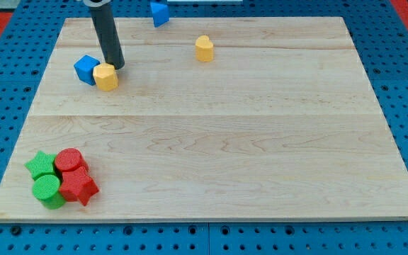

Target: Point at the red star

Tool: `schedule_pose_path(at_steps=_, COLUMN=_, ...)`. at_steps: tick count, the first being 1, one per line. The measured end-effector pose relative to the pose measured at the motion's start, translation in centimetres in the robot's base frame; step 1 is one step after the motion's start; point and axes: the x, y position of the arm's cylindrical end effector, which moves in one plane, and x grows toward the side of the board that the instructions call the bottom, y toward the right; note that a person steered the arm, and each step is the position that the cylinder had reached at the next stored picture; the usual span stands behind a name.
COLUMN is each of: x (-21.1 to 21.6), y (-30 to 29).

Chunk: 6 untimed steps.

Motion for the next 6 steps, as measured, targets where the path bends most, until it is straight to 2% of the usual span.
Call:
schedule_pose_path(at_steps=2, x=11.0, y=11.6)
schedule_pose_path(at_steps=4, x=25.4, y=11.5)
schedule_pose_path(at_steps=5, x=28.6, y=9.7)
schedule_pose_path(at_steps=6, x=28.6, y=6.9)
